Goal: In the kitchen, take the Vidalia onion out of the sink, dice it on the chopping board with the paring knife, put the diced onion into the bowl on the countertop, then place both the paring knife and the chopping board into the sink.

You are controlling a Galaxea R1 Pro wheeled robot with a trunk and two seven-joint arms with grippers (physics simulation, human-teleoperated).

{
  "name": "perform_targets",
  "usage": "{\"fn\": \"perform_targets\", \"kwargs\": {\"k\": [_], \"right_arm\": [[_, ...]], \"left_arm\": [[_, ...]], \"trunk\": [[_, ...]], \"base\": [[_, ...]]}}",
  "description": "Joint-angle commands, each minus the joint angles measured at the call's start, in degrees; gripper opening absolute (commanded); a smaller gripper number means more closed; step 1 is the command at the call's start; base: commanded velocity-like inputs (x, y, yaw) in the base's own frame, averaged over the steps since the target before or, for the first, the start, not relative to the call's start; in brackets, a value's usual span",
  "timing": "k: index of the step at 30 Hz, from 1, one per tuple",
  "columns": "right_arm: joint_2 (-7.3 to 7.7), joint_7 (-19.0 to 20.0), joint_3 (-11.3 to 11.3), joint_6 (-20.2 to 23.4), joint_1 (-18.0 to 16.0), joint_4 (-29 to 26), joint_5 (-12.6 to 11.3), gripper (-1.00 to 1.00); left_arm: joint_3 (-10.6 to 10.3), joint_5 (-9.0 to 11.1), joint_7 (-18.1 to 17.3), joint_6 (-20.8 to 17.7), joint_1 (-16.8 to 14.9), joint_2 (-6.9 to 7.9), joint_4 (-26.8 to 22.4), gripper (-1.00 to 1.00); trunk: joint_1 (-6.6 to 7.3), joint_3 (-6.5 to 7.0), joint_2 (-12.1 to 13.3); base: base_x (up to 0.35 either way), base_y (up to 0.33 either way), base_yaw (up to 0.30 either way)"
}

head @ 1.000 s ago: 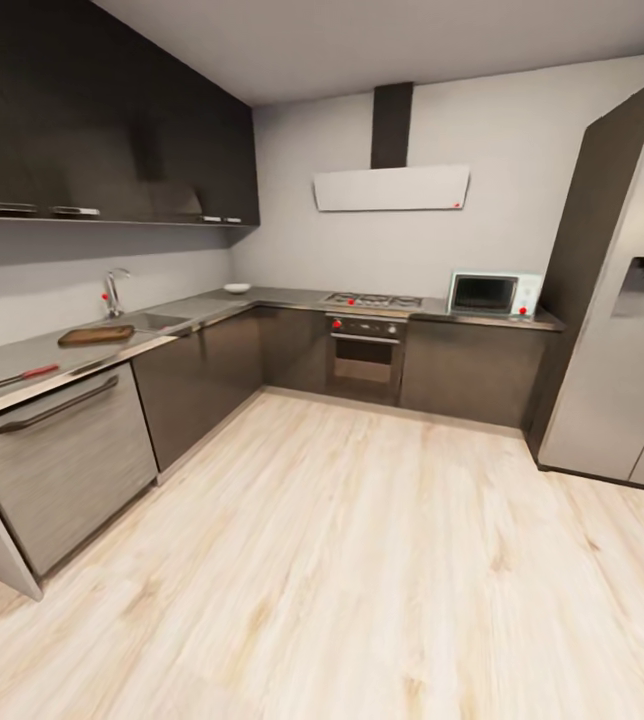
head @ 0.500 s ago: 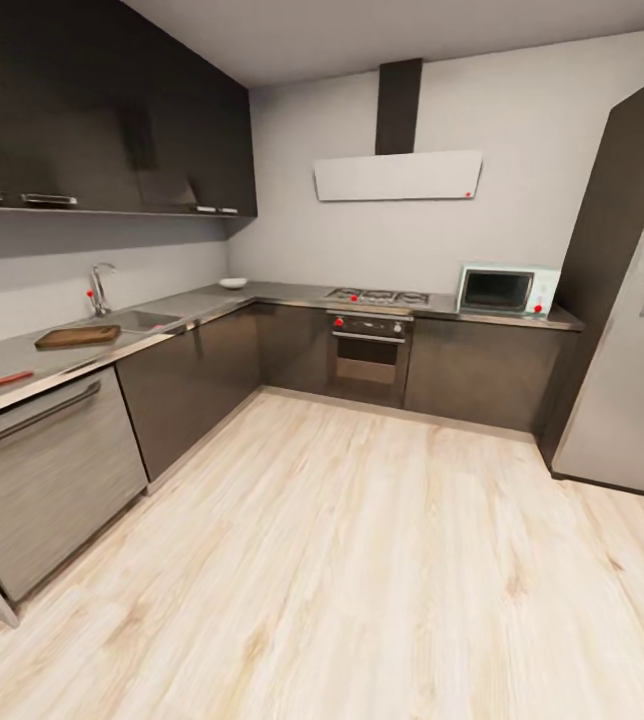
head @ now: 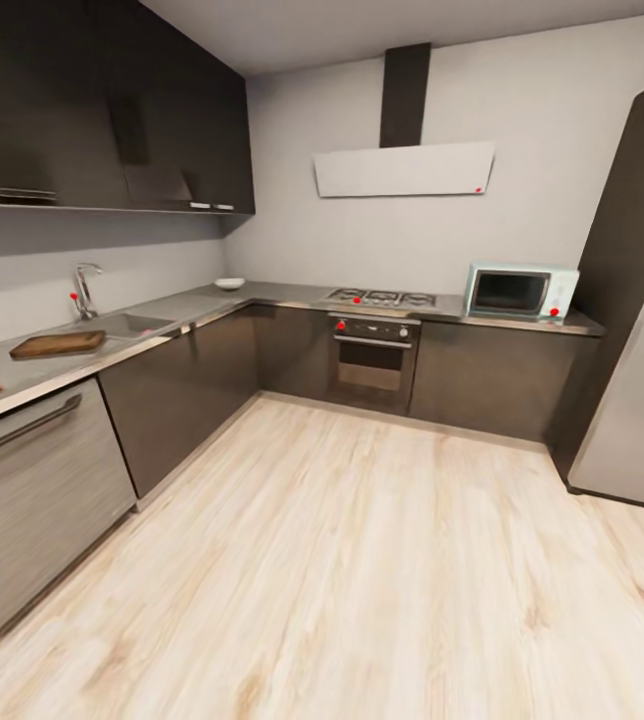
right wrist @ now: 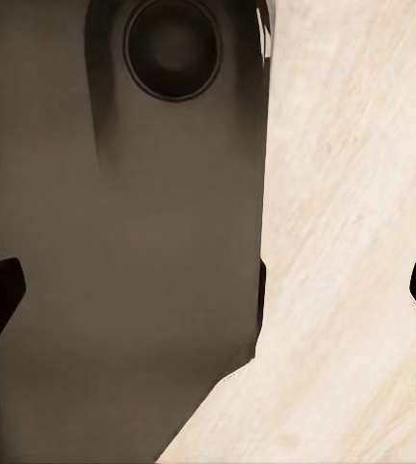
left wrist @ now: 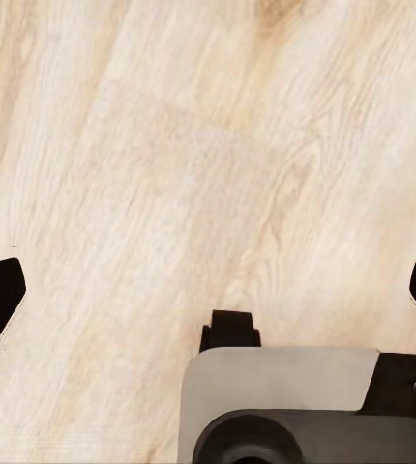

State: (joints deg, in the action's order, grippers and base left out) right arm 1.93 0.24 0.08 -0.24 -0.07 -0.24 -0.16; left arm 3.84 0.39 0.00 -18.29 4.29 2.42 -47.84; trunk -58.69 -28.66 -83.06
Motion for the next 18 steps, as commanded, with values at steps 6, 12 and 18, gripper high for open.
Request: {"fn": "perform_targets", "kwargs": {"k": [6, 12, 18], "right_arm": [[0.01, 0.0, 0.0, 0.0, 0.0, 0.0, 0.0, 1.0], [0.01, 0.0, 0.0, 0.0, 0.0, 0.0, 0.0, 1.0], [0.01, 0.0, 0.0, 0.0, 0.0, 0.0, 0.0, 1.0]], "left_arm": [[0.0, 0.0, 0.0, -0.3, 0.0, -0.04, -0.1, 1.0], [0.0, 0.0, 0.0, -0.3, 0.0, -0.04, -0.1, 1.0], [0.0, 0.1, 0.0, -0.3, 0.0, -0.02, -0.1, 1.0]], "trunk": [[-0.04, -0.04, 0.0], [-0.04, -0.04, 0.0], [-0.04, -0.04, 0.0]], "base": [[0.341, 0.009, 0.034], [0.341, -0.021, 0.195], [0.341, -0.073, 0.04]]}}
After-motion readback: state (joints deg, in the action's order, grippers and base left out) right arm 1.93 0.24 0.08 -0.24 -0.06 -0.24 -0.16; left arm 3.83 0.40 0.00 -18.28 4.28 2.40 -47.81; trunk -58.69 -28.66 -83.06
